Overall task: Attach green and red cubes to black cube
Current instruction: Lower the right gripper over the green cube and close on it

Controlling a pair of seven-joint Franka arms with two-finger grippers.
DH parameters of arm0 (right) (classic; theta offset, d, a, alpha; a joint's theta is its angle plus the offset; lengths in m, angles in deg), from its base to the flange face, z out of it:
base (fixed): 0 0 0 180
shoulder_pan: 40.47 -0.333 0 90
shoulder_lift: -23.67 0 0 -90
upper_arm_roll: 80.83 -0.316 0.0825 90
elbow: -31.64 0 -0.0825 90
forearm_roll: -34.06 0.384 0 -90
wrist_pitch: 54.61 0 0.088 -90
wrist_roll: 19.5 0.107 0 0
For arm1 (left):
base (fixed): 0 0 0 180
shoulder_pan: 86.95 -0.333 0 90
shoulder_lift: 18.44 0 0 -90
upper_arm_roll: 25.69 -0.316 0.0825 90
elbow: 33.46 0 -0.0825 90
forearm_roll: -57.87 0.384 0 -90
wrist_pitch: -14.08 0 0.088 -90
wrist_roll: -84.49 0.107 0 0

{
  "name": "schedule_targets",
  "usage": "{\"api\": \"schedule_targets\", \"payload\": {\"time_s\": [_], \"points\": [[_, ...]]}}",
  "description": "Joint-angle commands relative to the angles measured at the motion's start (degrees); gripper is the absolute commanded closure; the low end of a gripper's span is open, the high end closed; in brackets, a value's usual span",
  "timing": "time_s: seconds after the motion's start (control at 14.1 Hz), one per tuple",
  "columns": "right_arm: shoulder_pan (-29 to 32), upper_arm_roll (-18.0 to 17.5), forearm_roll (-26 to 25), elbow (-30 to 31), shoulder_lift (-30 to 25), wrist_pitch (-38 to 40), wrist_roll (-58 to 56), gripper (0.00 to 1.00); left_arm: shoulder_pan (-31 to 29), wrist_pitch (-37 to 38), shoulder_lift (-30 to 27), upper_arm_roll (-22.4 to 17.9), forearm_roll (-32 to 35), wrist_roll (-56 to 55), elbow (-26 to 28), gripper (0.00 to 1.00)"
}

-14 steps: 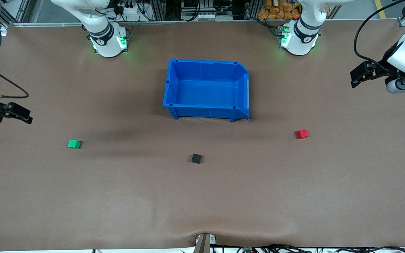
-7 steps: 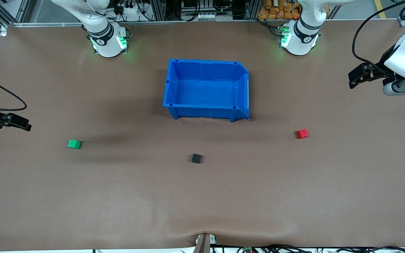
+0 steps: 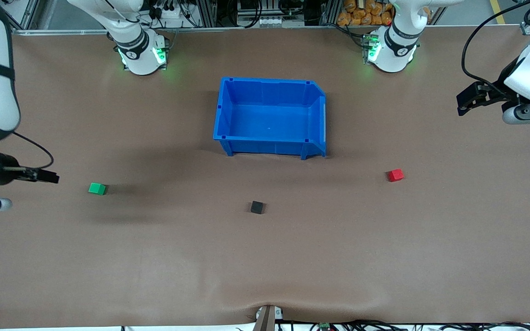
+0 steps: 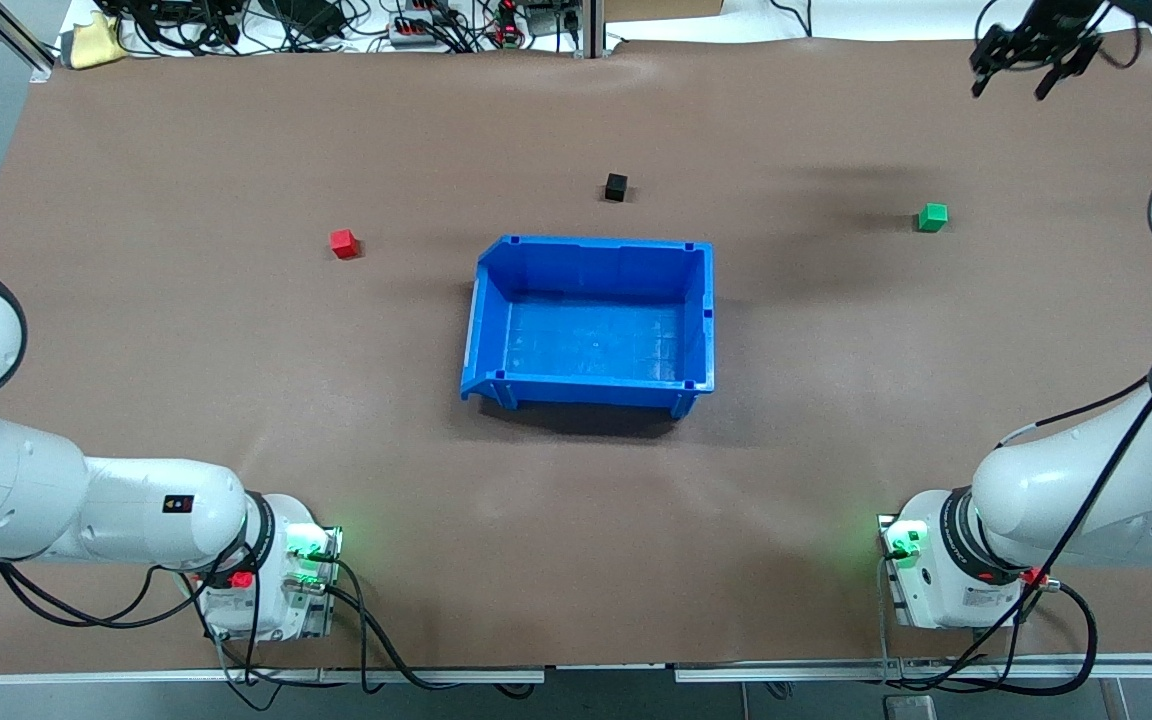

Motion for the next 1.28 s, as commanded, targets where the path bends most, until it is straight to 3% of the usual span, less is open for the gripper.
{"api": "schedule_targets", "payload": {"time_s": [0.0, 0.43, 0.71, 0.78, 0.93, 1.0, 1.21], "points": [[1.6, -0.6, 0.4, -1.4, 6.8, -3.5, 0.3, 0.00, -0.3, 0.7, -0.5, 0.1, 0.1, 0.0, -0.6, 0.00], [1.8, -0.6, 0.5, -1.0, 15.9, -7.2, 0.9, 0.00, -0.2, 0.7, -0.5, 0.2, 0.1, -0.1, -0.6, 0.00], [2.4, -0.6, 2.5, -0.8, 18.4, -7.4, 0.7, 0.00, -0.1, 0.8, -0.4, 0.2, 0.1, -0.1, -0.5, 0.00], [2.4, -0.6, 2.5, -0.2, 19.6, -7.9, 0.8, 0.21, -0.2, 0.8, -0.2, 0.2, 0.1, 0.0, -0.5, 0.00], [2.7, -0.6, 2.5, -0.2, 20.5, -8.5, 0.6, 0.78, -0.2, 0.8, -0.2, 0.2, 0.1, 0.0, -0.4, 0.00], [2.7, -0.6, 2.5, -0.2, 20.5, -8.4, 0.6, 0.99, -0.2, 0.8, -0.2, 0.2, 0.1, 0.0, -0.4, 0.00], [2.7, -0.5, 2.5, -0.1, 20.7, -8.5, 0.7, 1.00, -0.1, 0.9, -0.1, 0.2, 0.1, 0.0, -0.4, 0.00]]}}
